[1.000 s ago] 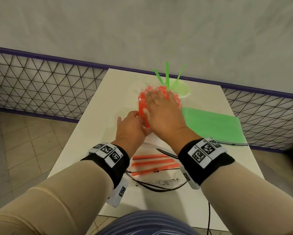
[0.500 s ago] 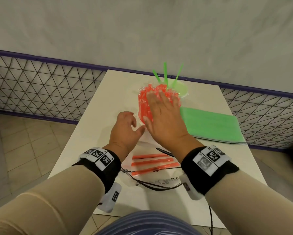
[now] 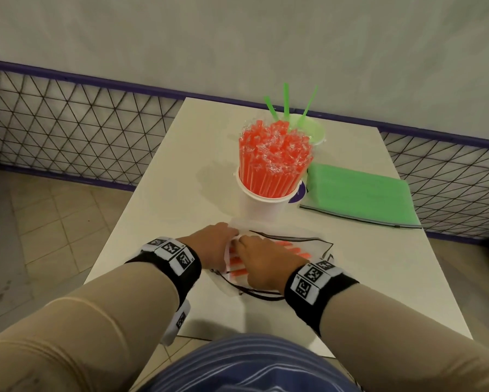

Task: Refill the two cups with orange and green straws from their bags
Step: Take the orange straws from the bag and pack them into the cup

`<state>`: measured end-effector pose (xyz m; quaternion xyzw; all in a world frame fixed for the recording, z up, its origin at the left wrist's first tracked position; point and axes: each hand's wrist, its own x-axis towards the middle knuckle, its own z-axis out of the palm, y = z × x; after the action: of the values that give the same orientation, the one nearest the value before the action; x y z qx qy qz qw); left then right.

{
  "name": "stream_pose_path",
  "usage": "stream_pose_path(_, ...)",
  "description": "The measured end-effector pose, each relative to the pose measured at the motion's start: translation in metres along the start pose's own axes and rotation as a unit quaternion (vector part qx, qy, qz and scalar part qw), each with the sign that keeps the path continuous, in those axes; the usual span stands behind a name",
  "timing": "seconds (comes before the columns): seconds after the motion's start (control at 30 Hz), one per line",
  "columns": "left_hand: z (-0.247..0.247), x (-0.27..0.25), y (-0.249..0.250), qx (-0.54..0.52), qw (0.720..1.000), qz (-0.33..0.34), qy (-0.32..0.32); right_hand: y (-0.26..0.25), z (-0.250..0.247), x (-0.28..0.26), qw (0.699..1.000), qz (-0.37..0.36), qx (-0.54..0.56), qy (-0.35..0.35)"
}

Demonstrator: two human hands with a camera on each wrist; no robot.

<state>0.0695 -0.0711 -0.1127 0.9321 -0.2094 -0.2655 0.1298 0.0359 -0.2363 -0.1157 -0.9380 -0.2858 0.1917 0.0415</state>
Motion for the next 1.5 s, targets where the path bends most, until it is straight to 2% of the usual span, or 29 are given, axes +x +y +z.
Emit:
stream_pose_path(0.13,0.004,0.002,-0.001,0.039,0.999,-0.002,0.006,-0.009,0.006,0.000,0.996,-0.030,-0.081,0.017)
stream_pose_path(0.33,0.009,0.002,-0.007,0.061,0.998,-0.013,0.016,-0.005,0.006,-0.001,0.997,0.017,-0.079,-0.010)
stream_pose_path(0.47,0.012,-0.001,-0.015,0.081,0.996,-0.016,0.017,0.012,0.001,-0.005,0.999,0.000,-0.011,0.038)
stream_pose_path(0.6,0.013,-0.003,-0.016,0.094,0.995,-0.020,0.022,0.019,-0.016,-0.012,0.992,-0.005,0.041,0.117)
stream_pose_path(0.67,0.013,-0.004,-0.014,0.108,0.993,-0.035,0.009,0.020,-0.023,-0.016,0.986,0.021,0.074,0.145)
stream_pose_path(0.8,0.008,-0.003,-0.008,0.151,0.987,-0.049,-0.027,0.024,-0.032,-0.022,0.975,0.070,0.139,0.157)
stream_pose_path(0.9,0.006,0.000,-0.003,0.174,0.983,-0.038,-0.036,0.022,-0.048,-0.028,0.950,0.091,0.245,0.168)
stream_pose_path(0.97,0.007,0.001,-0.001,0.193,0.979,-0.040,-0.043,0.014,-0.068,-0.034,0.927,0.069,0.332,0.162)
stream_pose_path(1.07,0.001,0.000,0.002,0.172,0.983,-0.034,-0.048,-0.001,-0.117,-0.053,0.902,0.053,0.395,0.167)
stream_pose_path(1.13,-0.011,-0.003,0.008,0.066,0.997,-0.029,-0.001,-0.005,-0.154,-0.072,0.873,0.026,0.440,0.208)
stream_pose_path(1.2,-0.024,-0.003,0.012,-0.093,0.989,-0.029,0.115,-0.006,-0.185,-0.088,0.833,-0.011,0.480,0.277)
stream_pose_path(1.27,-0.036,-0.001,0.020,-0.225,0.944,-0.028,0.241,-0.002,-0.205,-0.094,0.784,-0.051,0.516,0.340)
stream_pose_path(1.3,-0.042,0.001,0.024,-0.270,0.916,-0.031,0.295,0.000,-0.209,-0.093,0.770,-0.063,0.522,0.361)
stream_pose_path(1.37,-0.052,0.008,0.035,-0.312,0.875,-0.036,0.368,0.001,-0.210,-0.089,0.770,-0.060,0.506,0.385)
stream_pose_path(1.4,-0.056,0.011,0.042,-0.317,0.866,-0.039,0.385,0.000,-0.210,-0.088,0.775,-0.053,0.496,0.388)
stream_pose_path(1.5,-0.060,0.019,0.051,-0.288,0.865,-0.046,0.408,-0.004,-0.204,-0.083,0.798,-0.039,0.464,0.383)
